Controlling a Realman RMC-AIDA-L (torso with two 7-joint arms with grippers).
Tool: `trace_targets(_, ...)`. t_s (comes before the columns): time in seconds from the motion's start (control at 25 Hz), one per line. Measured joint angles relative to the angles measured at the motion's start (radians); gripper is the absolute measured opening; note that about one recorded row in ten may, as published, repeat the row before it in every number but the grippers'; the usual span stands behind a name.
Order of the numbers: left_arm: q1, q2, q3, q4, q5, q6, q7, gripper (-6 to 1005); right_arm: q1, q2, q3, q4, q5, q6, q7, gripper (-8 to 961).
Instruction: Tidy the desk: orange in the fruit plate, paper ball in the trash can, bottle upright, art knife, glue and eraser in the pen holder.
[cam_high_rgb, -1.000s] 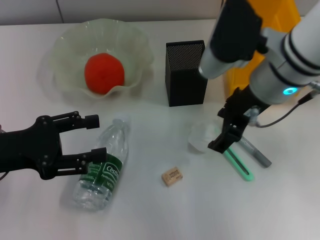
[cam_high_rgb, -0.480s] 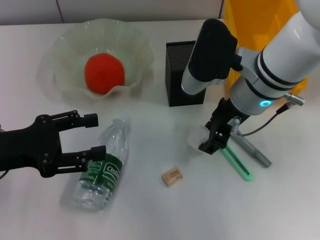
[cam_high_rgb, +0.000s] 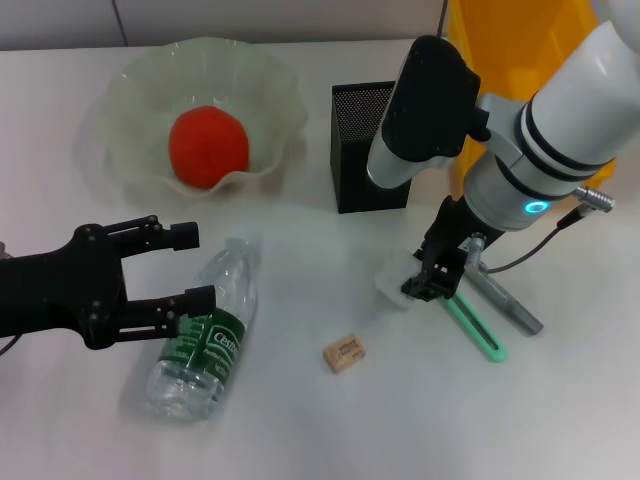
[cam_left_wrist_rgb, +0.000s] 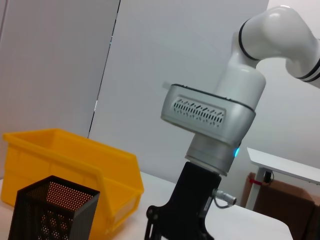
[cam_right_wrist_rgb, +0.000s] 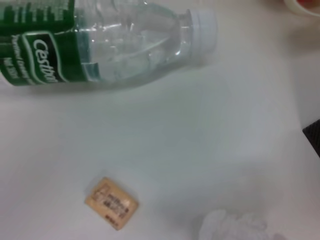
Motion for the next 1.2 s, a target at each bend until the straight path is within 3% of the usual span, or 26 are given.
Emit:
trace_targets(0.2,-0.014,0.002,-0.050,0.008,-0.011,0.056,-0.054,792,-0.039,-0.004,0.117,-0.224,-0.017,-0.146,0.026,317)
trace_targets(0.36,-0.031,0.001,-0.108,0.020,-0.011,0.103,-0.124,791,-0.051,-0.005,0.342,-0.433,-0.053,-0.295,0.027,278)
trace_targets(0.52,-0.054,0.006,-0.122,0.042,-0.008,0.110,-0.235,790,-0.036,-0.012,0.577,-0.543,-0.187,-0.331,0.021,283)
trace_targets(0.64,-0.068,0.007,-0.119,0.065,0.008,0.109,-0.290,790,-0.029,-0.018,0.654,-0.511,-0.231,-0.266,0.000,297)
trace_targets(0.8,-0.086,0.005,-0.121,0.085,0.034,0.102,-0.340,789,-0.066,-0.011,0.658,-0.419,-0.230,-0.106,-0.022,316)
trace_targets(0.92,-0.168,-0.002,-0.122,0.145,0.152,0.039,-0.525,788,-0.093,-0.007,0.652,-0.367,-0.206,-0.008,-0.038,331)
trace_targets(1.0,-0.181,-0.003,-0.122,0.157,0.179,0.025,-0.559,788,-0.110,-0.006,0.654,-0.340,-0.153,0.037,-0.056,402)
trace_targets(1.12,-0.246,-0.014,-0.122,0.256,0.325,-0.017,-0.787,787,-0.152,-0.007,0.674,-0.329,-0.018,0.061,-0.111,509)
trace_targets(1.2,-0.259,-0.017,-0.119,0.278,0.354,-0.016,-0.832,787,-0.190,-0.009,0.696,-0.321,0.090,0.063,-0.165,591)
